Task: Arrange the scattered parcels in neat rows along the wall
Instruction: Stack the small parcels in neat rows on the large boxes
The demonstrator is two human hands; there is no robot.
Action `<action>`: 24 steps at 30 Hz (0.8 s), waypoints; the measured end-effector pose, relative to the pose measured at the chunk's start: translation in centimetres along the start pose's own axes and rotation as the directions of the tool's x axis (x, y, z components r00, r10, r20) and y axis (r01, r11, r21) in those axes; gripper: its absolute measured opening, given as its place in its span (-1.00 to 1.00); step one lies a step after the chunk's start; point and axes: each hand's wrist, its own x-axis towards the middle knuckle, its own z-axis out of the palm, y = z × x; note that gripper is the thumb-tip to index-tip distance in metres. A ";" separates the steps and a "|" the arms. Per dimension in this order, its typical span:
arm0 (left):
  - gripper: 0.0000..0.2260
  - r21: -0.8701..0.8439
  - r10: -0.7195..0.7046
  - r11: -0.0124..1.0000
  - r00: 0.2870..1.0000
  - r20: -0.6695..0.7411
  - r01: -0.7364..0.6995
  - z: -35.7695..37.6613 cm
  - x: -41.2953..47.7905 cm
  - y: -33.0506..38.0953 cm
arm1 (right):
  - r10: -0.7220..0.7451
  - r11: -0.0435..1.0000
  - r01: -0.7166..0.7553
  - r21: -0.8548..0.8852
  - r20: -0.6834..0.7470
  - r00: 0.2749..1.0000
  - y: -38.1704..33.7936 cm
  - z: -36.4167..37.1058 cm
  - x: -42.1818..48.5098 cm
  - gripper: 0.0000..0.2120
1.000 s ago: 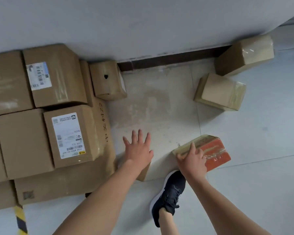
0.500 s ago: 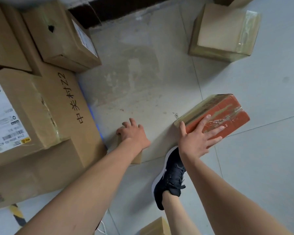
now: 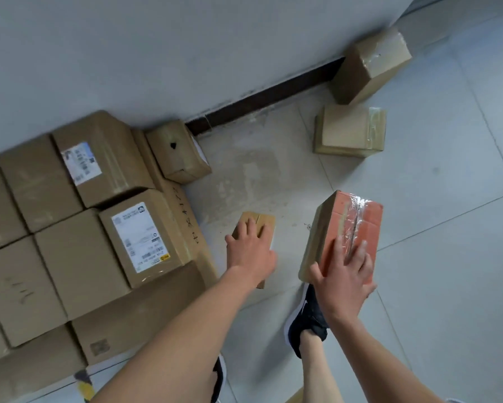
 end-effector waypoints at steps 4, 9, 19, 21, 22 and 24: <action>-0.48 0.038 0.076 0.996 0.997 -0.033 -0.075 -4.5 -6.6 -3.2 | -0.133 0.991 0.133 -0.018 0.003 0.991 -3.0 -4.0 -6.9 -0.30; -0.46 0.015 0.107 0.994 0.992 -0.060 -0.107 -6.2 -15.9 -7.7 | -0.287 0.954 0.288 -0.084 0.019 0.958 -4.6 -6.6 -15.8 -0.28; -0.46 0.166 0.284 0.952 0.943 -0.171 -0.256 2.1 -31.6 -20.4 | -0.764 0.504 0.793 -0.342 0.252 0.594 -3.4 -3.9 -25.8 -0.23; -0.45 0.207 0.358 0.925 0.913 -0.196 -0.318 4.0 -33.5 -24.1 | -0.825 0.346 0.849 -0.400 0.300 0.478 -4.2 -2.5 -26.4 -0.23; -0.45 0.234 0.389 0.910 0.902 -0.187 -0.344 4.9 -34.3 -26.0 | -0.844 0.273 0.864 -0.423 0.326 0.426 -4.9 -2.0 -26.5 -0.23; -0.44 0.283 0.432 0.881 0.888 -0.158 -0.378 7.0 -35.7 -29.7 | -0.870 0.117 0.874 -0.471 0.375 0.319 -6.7 -1.1 -26.7 -0.21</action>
